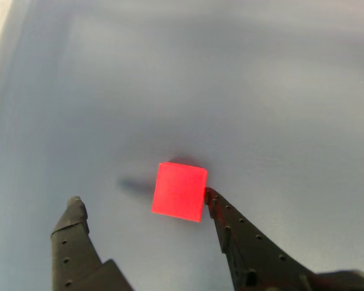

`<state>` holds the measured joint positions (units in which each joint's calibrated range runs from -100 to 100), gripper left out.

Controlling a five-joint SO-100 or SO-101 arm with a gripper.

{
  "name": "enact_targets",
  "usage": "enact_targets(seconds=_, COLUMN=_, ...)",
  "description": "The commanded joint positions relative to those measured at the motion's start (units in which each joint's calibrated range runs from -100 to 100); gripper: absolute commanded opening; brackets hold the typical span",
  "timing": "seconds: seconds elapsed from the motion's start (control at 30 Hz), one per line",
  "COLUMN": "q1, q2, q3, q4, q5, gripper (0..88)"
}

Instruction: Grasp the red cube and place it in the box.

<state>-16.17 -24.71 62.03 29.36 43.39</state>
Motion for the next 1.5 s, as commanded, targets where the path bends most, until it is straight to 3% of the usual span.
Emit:
enact_targets(seconds=0.0, q1=-0.9, q2=0.0, q3=-2.8, q4=-1.0, q5=-0.2, gripper=43.3)
enact_targets(seconds=0.8, q1=-2.4, q2=1.0, q3=-4.5, q4=-1.1, q5=0.1, gripper=40.5)
enact_targets(seconds=1.47, q1=-2.4, q2=1.6, q3=-5.2, q4=-1.1, q5=1.2, gripper=10.6)
